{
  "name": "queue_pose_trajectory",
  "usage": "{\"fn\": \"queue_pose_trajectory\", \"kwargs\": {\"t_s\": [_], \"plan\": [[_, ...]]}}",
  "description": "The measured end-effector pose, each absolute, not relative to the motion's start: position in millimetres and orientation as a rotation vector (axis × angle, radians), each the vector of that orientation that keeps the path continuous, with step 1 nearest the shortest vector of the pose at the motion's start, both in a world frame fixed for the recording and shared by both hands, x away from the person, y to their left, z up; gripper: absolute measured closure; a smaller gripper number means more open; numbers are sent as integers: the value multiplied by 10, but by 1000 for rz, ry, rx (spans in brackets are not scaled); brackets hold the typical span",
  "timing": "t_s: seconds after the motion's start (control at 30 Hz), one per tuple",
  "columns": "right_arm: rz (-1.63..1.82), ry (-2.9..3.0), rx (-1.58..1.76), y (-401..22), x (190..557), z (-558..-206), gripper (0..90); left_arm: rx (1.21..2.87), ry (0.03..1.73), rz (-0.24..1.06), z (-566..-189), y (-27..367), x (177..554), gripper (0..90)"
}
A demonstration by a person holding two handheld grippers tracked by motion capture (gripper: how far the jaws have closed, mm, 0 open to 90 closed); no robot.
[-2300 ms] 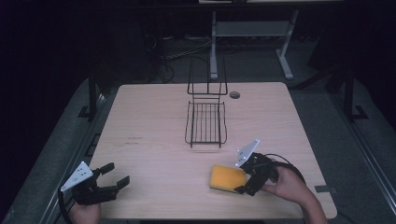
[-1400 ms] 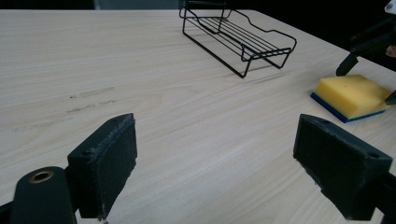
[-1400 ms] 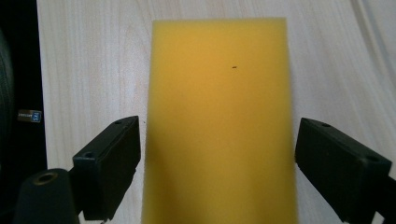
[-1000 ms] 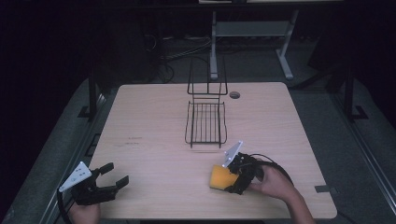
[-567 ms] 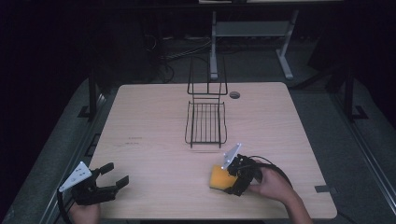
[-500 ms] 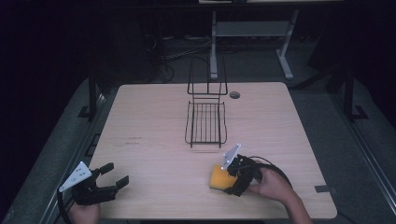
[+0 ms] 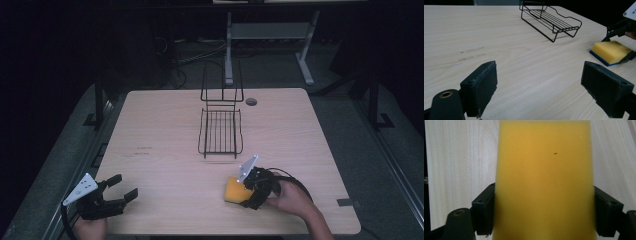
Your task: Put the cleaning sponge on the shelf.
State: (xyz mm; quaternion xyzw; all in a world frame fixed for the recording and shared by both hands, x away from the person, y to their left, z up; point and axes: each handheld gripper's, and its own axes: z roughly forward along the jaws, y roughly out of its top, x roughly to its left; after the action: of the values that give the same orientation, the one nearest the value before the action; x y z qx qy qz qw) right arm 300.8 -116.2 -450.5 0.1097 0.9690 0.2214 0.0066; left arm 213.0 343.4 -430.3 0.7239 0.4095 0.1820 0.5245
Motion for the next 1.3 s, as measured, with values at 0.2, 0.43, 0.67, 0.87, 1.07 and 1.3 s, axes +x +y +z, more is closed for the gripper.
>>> {"fn": "queue_pose_trajectory", "kwargs": {"t_s": [0.2,0.43,0.67,0.87,1.07,1.3], "plan": [[684,3031,331,-1149,3018,-4463,214,1731,980,433,-4304,3430,2130,128],[679,3036,294,-1068,3084,-4329,215,1727,979,433,-4300,3423,2126,128],[659,3053,258,-964,3169,-4222,215,1724,980,433,-4299,3429,2126,128],[642,3058,232,-894,3244,-4153,215,1723,981,433,-4300,3429,2127,128],[632,3061,214,-833,3331,-4078,215,1725,980,433,-4298,3428,2127,128],[619,3064,194,-761,3451,-3995,215,1715,981,429,-4302,3430,2136,128]]}}
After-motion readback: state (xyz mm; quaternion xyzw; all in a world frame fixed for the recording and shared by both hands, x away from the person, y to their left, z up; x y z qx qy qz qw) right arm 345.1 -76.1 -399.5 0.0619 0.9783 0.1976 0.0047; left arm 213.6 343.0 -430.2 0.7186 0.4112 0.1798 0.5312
